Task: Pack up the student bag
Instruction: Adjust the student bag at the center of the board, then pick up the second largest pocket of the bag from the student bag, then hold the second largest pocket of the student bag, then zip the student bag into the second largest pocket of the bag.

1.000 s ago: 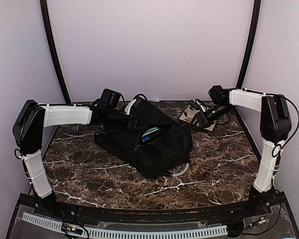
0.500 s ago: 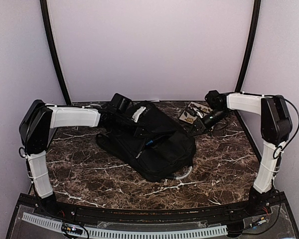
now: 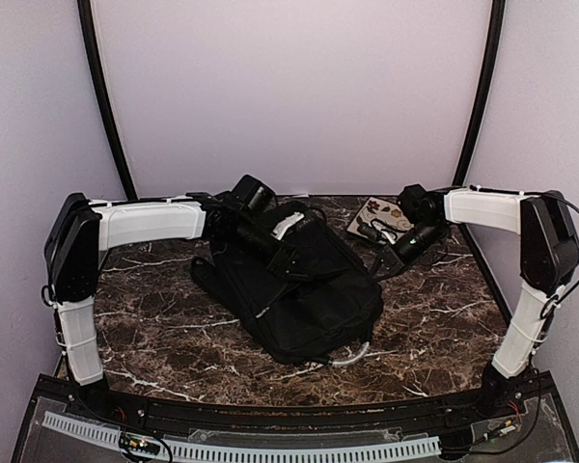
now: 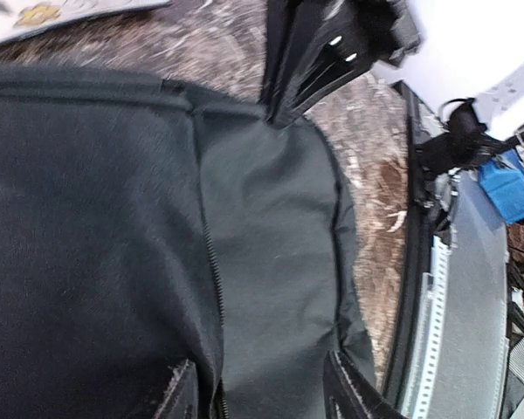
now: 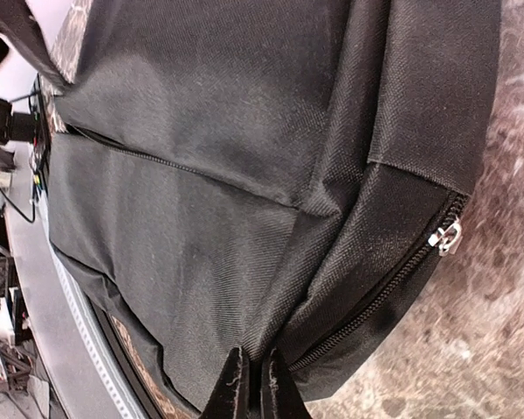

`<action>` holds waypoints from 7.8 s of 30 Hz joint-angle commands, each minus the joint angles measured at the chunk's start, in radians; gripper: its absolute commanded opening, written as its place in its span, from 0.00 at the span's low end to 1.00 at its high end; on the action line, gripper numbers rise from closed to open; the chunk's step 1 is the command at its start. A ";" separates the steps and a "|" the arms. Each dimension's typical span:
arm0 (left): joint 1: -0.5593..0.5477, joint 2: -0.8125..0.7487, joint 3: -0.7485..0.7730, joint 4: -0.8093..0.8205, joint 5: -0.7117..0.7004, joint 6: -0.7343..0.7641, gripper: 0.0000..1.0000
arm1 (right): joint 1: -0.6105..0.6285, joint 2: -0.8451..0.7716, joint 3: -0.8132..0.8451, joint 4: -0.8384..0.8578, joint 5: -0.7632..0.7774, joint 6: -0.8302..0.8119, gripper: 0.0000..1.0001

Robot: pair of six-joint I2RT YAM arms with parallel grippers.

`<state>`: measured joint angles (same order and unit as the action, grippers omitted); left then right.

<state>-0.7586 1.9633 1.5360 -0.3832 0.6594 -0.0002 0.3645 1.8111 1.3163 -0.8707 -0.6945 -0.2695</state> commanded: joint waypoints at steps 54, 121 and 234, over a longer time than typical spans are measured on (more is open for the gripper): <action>0.035 -0.704 -0.851 0.376 -0.599 -0.813 0.63 | 0.227 -0.153 0.368 0.243 0.436 -0.050 0.89; 0.082 -0.689 -1.172 0.843 -0.565 -1.092 0.51 | 0.857 0.269 0.337 0.339 0.754 -0.285 0.38; -0.008 -0.456 -1.101 1.074 -0.493 -1.148 0.00 | -0.063 -0.140 -0.256 0.906 0.155 0.481 0.00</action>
<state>-0.7773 1.5299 0.4290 0.7448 0.1978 -1.1820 0.3725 1.6901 1.0569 -0.0818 -0.6216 0.1989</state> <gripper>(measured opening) 0.043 0.009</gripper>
